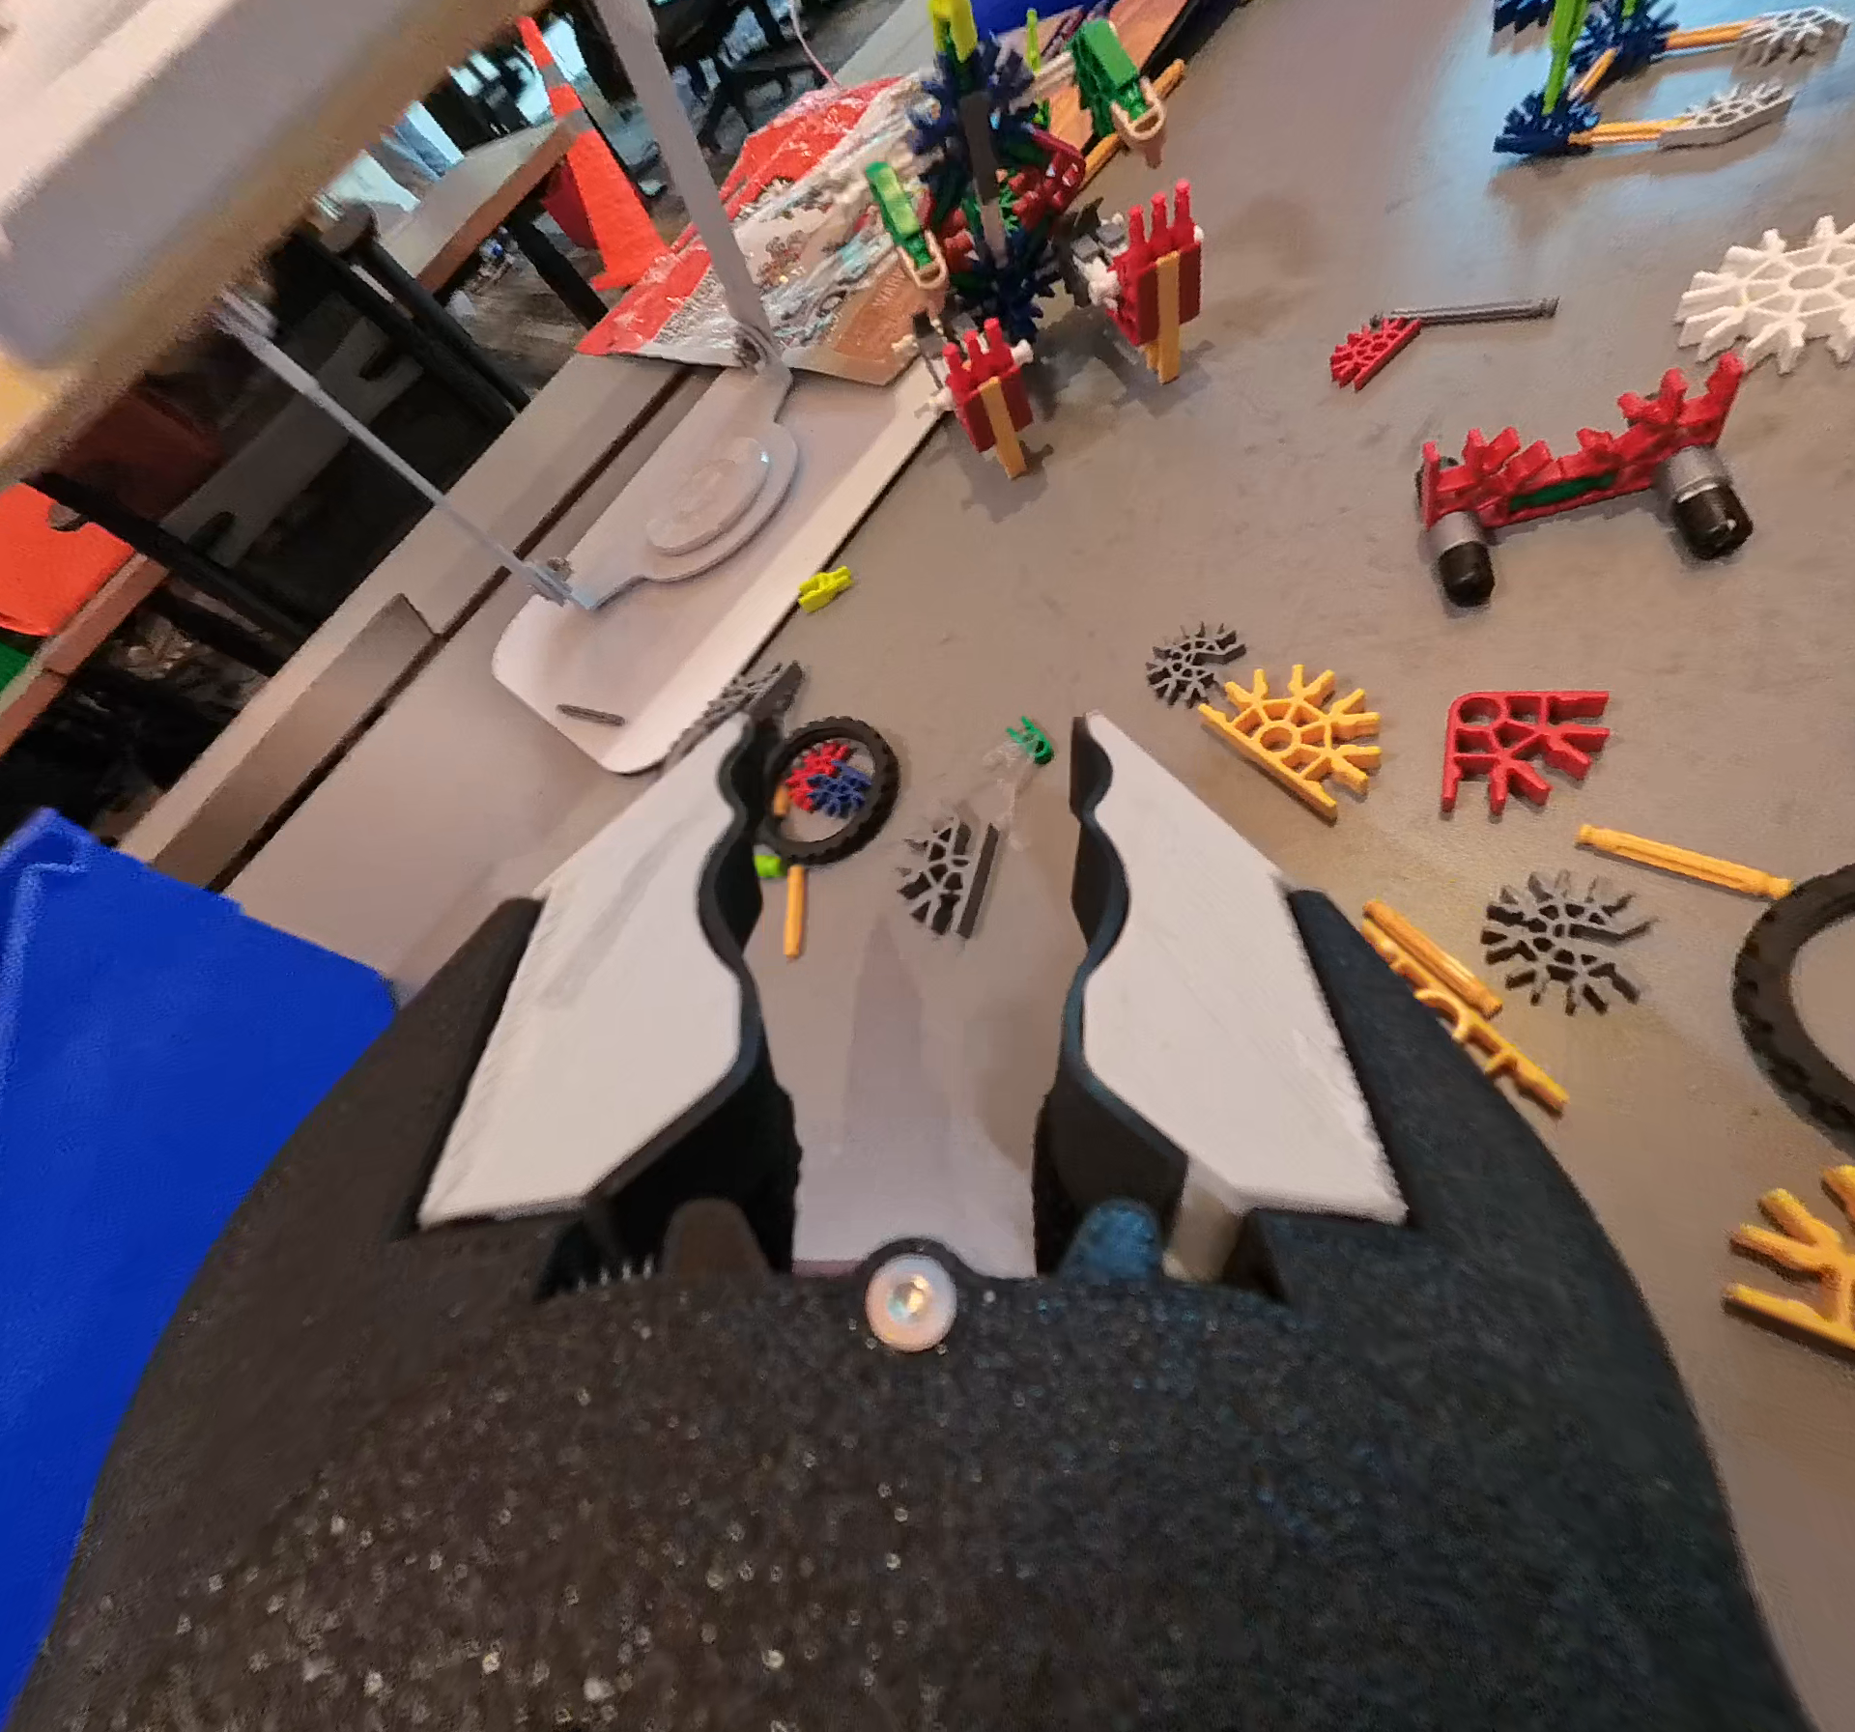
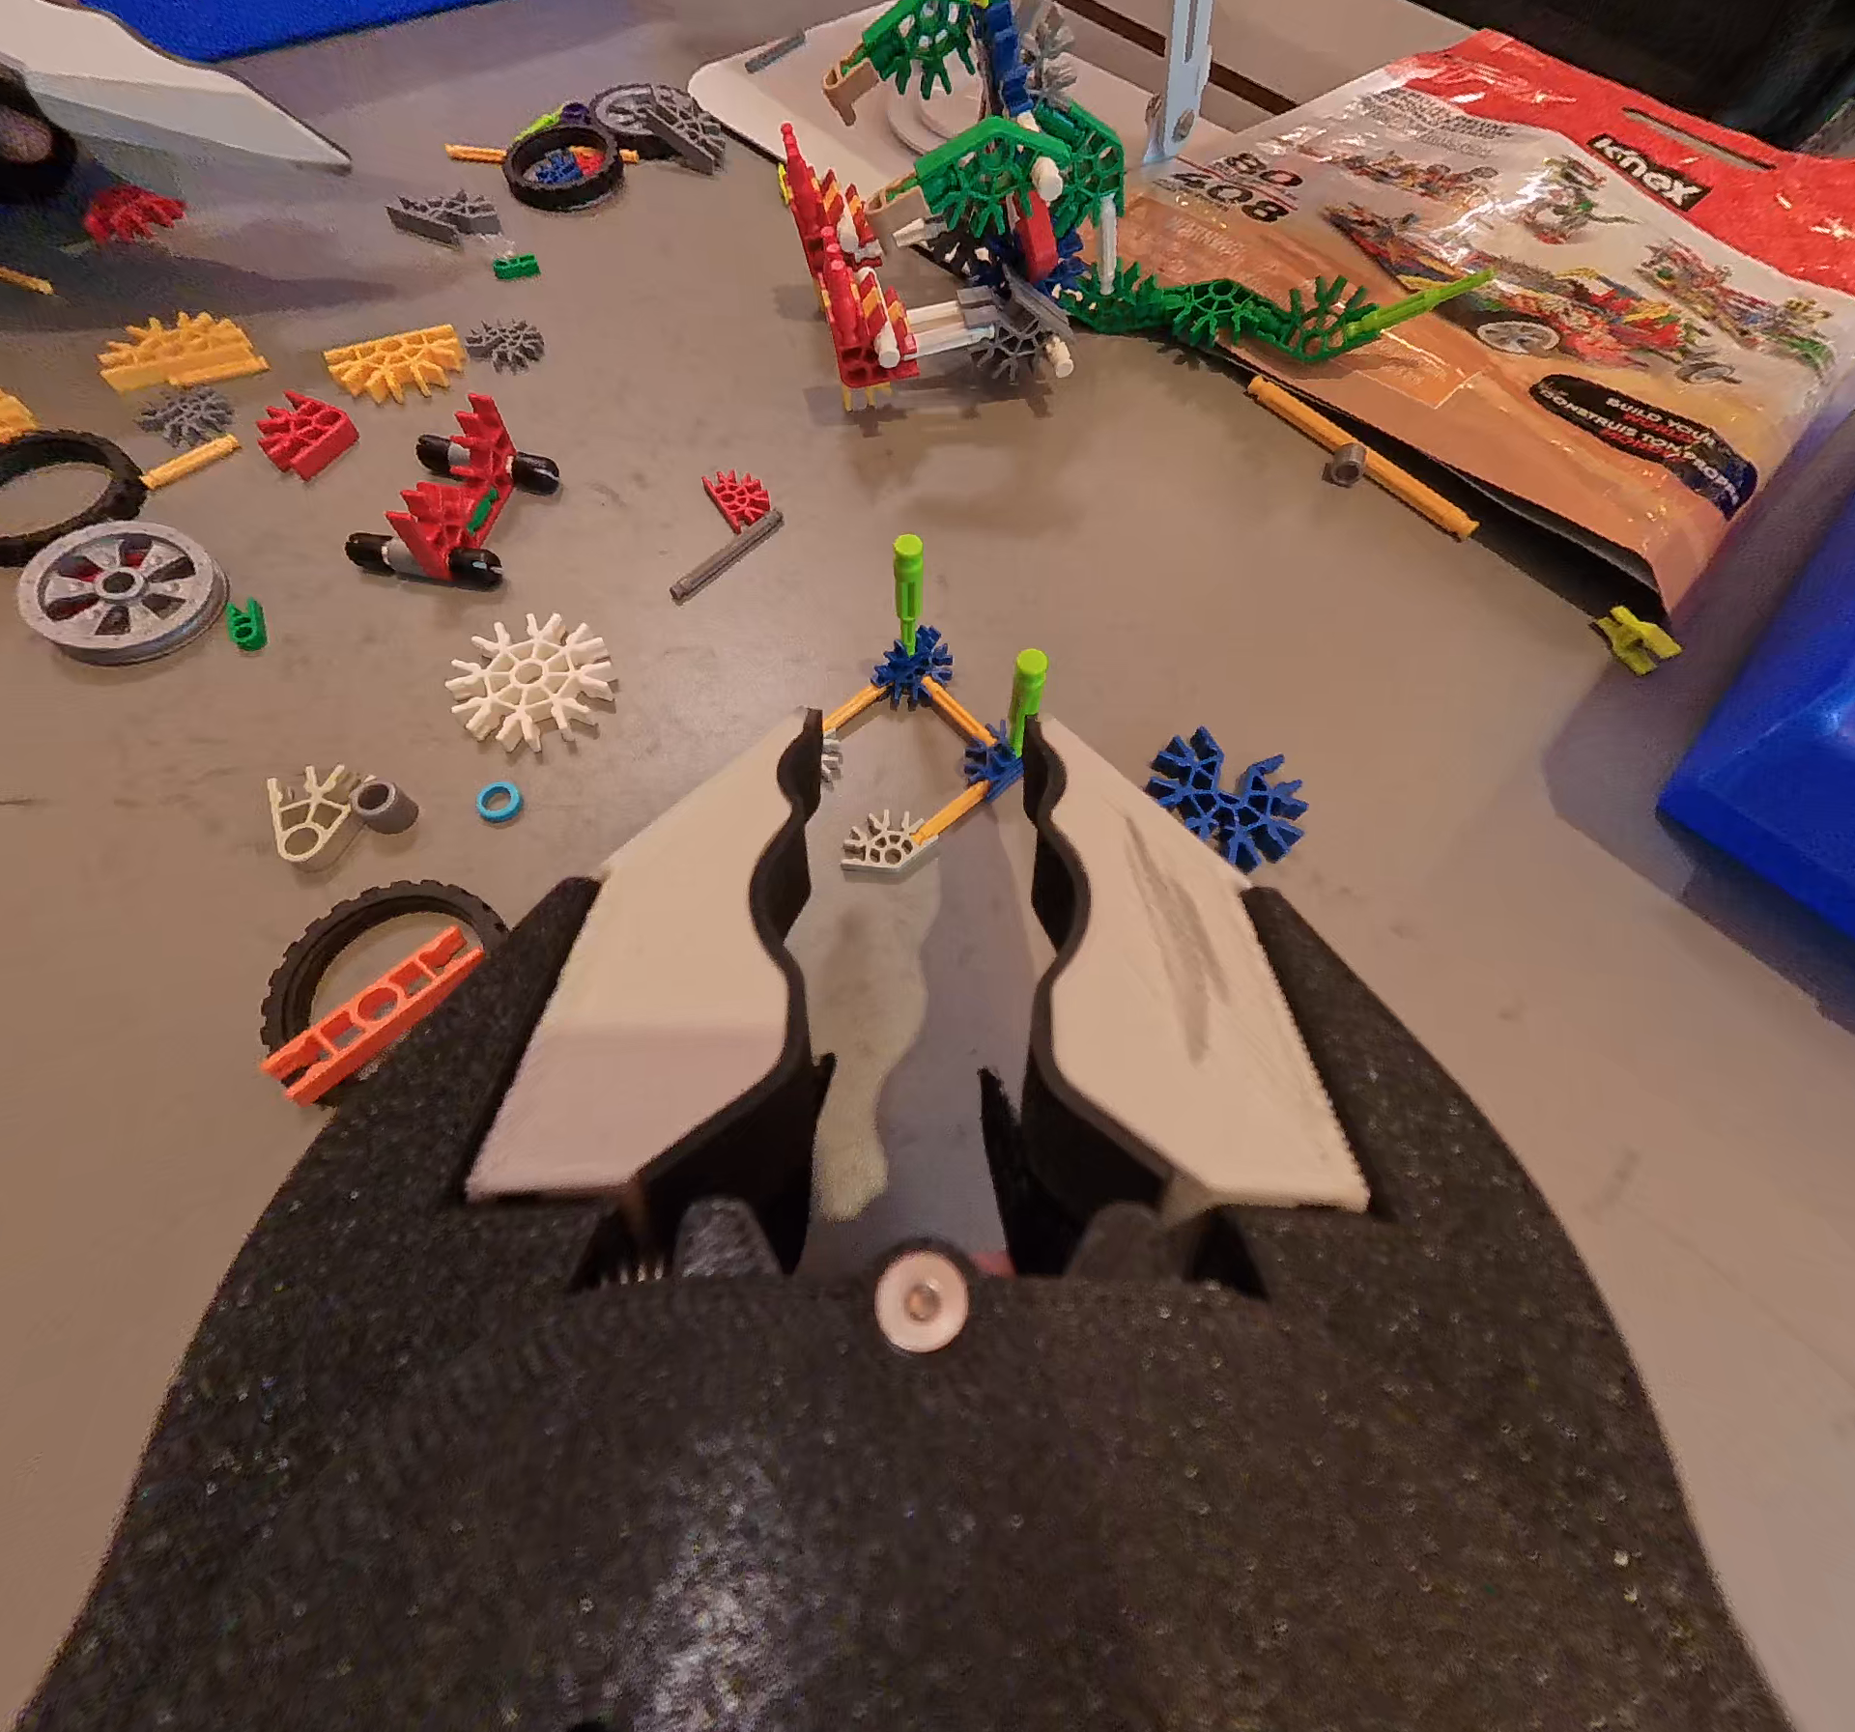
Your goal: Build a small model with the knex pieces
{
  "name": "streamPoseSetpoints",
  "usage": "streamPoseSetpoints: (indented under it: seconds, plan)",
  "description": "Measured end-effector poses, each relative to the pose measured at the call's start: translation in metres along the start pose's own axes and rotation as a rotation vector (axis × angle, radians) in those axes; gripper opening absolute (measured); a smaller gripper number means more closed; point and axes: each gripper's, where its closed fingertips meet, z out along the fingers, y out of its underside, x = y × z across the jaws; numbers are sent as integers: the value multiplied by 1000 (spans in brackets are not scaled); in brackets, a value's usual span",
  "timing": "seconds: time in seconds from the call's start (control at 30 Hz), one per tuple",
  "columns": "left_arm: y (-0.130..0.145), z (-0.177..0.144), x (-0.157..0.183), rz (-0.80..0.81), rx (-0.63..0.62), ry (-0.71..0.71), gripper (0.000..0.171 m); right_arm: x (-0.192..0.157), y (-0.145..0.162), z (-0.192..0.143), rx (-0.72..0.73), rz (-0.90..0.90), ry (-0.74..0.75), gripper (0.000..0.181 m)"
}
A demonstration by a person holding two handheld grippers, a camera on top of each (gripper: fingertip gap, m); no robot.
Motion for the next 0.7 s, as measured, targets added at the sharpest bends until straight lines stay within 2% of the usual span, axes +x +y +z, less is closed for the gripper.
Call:
streamPoseSetpoints:
  seconds: [0.07, 0.2, 0.37, 0.57, 0.7]
  plan:
    - [-9, -9, -4, 25, 29, -31, 60, 1, -1, -1, 8, 12, -4, 39]
    - [-23, -28, 0, -3, 65, 6, 58, 3, -3, -2, 24, 39, -11, 39]
    - [-52, -70, -11, -16, 135, 7, 54, 5, -5, -4, 43, 66, -17, 39]
    - [-54, -124, -68, 50, 92, -124, 48, 7, -6, -5, 52, 83, -19, 39]
    - [-33, -155, -122, 98, -32, -234, 42, 6, -6, -4, 48, 79, -19, 39]
